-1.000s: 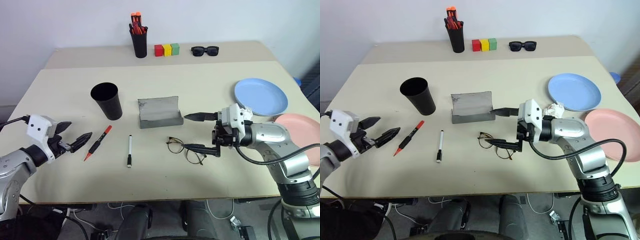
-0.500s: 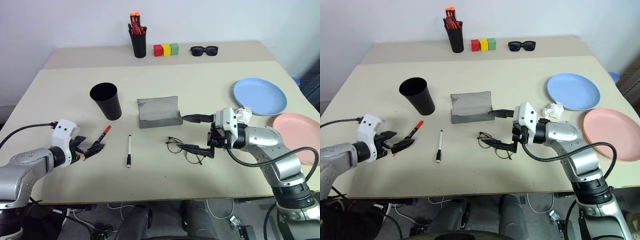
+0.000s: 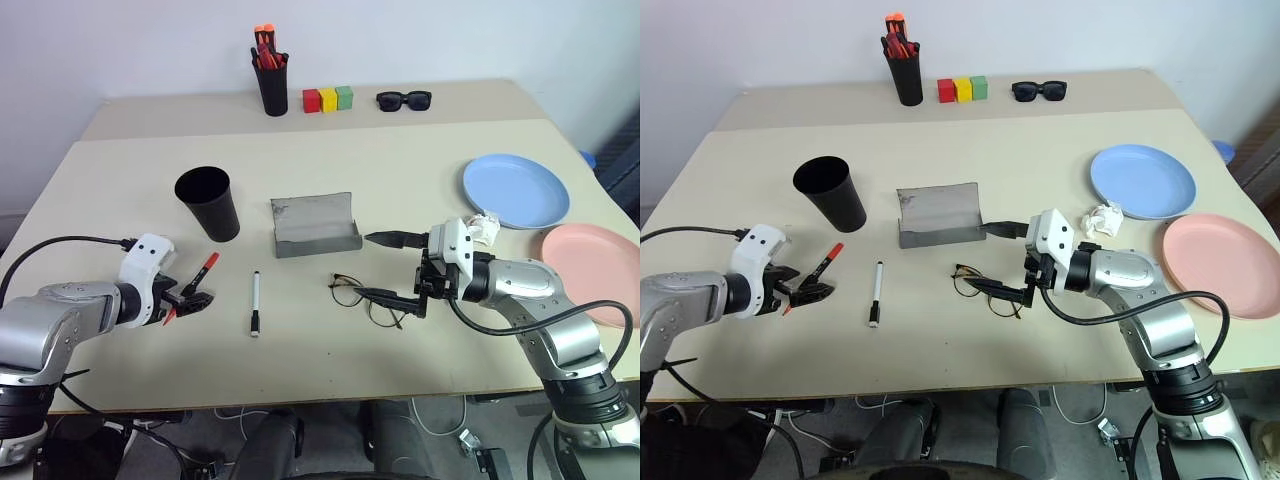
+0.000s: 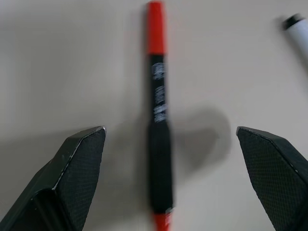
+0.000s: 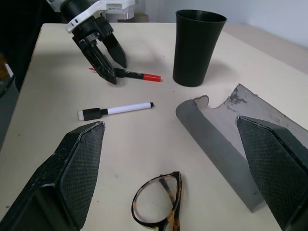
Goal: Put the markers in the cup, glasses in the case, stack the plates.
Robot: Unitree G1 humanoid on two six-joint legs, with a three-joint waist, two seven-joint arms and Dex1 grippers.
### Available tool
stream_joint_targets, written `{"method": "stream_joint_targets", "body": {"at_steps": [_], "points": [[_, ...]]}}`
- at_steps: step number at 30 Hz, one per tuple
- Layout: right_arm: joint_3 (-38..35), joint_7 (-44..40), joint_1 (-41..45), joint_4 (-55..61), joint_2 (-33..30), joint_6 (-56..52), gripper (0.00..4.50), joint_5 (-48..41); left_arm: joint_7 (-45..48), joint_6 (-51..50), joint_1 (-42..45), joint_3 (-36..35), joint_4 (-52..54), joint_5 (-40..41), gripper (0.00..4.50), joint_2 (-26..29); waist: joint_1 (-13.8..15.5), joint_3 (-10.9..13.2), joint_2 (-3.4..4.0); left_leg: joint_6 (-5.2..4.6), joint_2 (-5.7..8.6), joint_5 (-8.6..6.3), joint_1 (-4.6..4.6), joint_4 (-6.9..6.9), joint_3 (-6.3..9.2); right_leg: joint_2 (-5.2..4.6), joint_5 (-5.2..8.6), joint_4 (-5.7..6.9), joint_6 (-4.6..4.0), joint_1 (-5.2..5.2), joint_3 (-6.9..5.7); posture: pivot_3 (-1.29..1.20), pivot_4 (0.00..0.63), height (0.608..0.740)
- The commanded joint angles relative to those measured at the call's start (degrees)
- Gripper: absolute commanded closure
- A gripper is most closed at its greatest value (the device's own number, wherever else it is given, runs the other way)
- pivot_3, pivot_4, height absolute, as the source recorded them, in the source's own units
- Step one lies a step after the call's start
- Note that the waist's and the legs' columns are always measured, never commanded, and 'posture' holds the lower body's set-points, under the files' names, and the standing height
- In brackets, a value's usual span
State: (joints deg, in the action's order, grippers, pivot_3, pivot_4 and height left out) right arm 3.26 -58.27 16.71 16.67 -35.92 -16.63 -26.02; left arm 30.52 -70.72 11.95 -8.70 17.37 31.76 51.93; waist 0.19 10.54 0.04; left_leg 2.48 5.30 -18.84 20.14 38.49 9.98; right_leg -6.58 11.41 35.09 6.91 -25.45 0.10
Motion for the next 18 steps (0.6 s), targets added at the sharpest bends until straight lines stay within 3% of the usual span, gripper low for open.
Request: {"method": "stream_joint_targets", "body": {"at_steps": [1,4,11,12,18], "points": [[-0.57,0.29,0.67,1.75,0.32,0.73,0.02,-0.29,-0.83,-4.12,0.98,-0.3,1.46,-0.08,0.0,0.89,-0.03,0.0,0.0,0.01,0.0,0.0,-0.01,-0.02,0.0,0.0,0.0,0.0,0.0,0.0,0.0,0.0,0.15,0.74],[-0.18,0.37,0.97,1.53,0.61,0.78,0.0,-0.06,-1.37,-5.49,0.48,0.49,0.04,-0.29,0.78,-0.68,0.0,0.0,0.0,0.06,0.0,0.03,-0.09,-0.17,-0.04,0.0,0.0,-0.02,0.0,0.0,0.06,0.0,0.15,0.74],[-0.29,0.36,1.12,1.34,0.78,0.74,0.0,0.33,-1.85,-8.36,1.42,-0.9,2.09,0.67,4.25,-3.26,0.22,-0.02,0.0,0.09,0.0,0.05,-0.22,-0.29,-0.17,-0.01,0.0,-0.02,0.0,0.01,0.23,0.0,0.15,0.74],[-0.27,0.33,1.08,1.18,0.8,0.88,0.0,0.47,-1.42,-8.37,1.55,-0.78,2.45,0.9,4.48,-3.1,0.26,-0.02,0.0,0.09,0.0,0.05,-0.23,-0.29,-0.17,-0.01,0.0,-0.01,0.0,0.02,0.23,0.0,0.15,0.74],[-0.64,-0.32,1.46,-0.04,0.53,1.12,0.0,0.67,7.76,0.95,0.0,-2.2,9.18,4.56,4.48,-1.22,0.21,0.02,-0.06,0.1,-0.01,0.06,-0.21,-0.29,-0.18,-0.01,0.0,-0.03,0.0,0.0,0.23,0.0,0.15,0.74]]}}
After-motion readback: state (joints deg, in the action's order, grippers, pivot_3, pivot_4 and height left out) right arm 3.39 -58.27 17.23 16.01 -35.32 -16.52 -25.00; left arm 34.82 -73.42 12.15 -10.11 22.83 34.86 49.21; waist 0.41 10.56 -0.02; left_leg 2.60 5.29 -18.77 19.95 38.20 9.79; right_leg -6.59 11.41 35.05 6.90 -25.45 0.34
